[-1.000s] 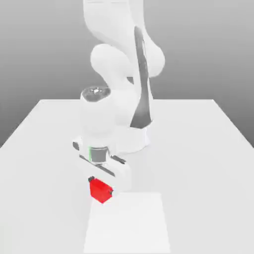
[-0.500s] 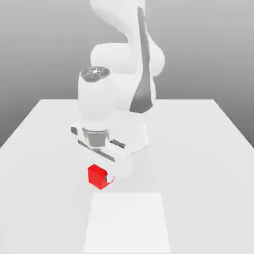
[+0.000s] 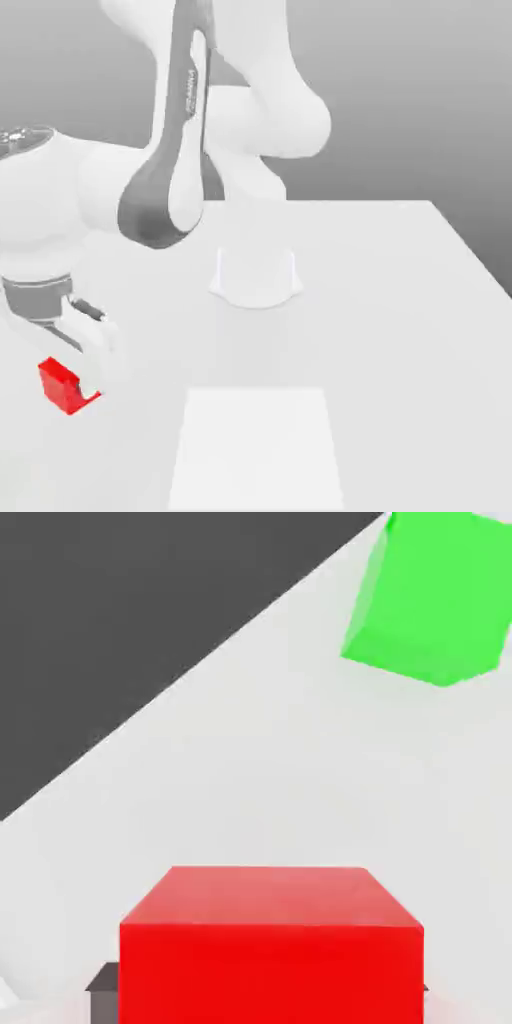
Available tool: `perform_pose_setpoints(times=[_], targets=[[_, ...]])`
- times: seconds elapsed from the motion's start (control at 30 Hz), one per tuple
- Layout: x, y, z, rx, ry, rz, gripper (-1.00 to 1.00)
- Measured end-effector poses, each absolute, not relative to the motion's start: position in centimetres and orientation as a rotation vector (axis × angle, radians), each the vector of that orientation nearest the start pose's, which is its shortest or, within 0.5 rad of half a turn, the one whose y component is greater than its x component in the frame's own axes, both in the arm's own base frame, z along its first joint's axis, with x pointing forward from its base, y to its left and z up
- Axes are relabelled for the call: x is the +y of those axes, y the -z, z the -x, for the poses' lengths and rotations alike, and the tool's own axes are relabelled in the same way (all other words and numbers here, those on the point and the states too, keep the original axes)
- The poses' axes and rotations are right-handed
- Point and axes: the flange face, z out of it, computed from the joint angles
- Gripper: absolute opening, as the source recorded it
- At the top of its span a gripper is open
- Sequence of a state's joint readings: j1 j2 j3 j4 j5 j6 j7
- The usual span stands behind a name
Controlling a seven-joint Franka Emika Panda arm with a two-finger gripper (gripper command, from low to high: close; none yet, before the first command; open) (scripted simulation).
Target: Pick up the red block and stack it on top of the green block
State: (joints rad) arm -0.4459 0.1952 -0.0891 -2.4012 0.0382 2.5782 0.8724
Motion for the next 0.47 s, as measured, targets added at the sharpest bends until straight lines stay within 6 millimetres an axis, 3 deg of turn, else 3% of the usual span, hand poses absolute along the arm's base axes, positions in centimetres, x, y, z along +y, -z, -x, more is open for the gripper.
perform_pose_setpoints(times=[0.2,0.27,0.33,0.37,0.47], targets=[[-32.8,-24.4,-45.2,1.999,-0.010,2.420,-1.00],[-34.0,-22.9,-45.6,1.985,-0.002,2.432,-1.00],[-34.3,-19.9,-45.7,1.983,0.000,2.435,-1.00],[-34.3,-18.8,-45.7,1.983,0.000,2.435,1.00],[-34.3,-18.8,-45.7,1.983,0.000,2.435,1.00]])
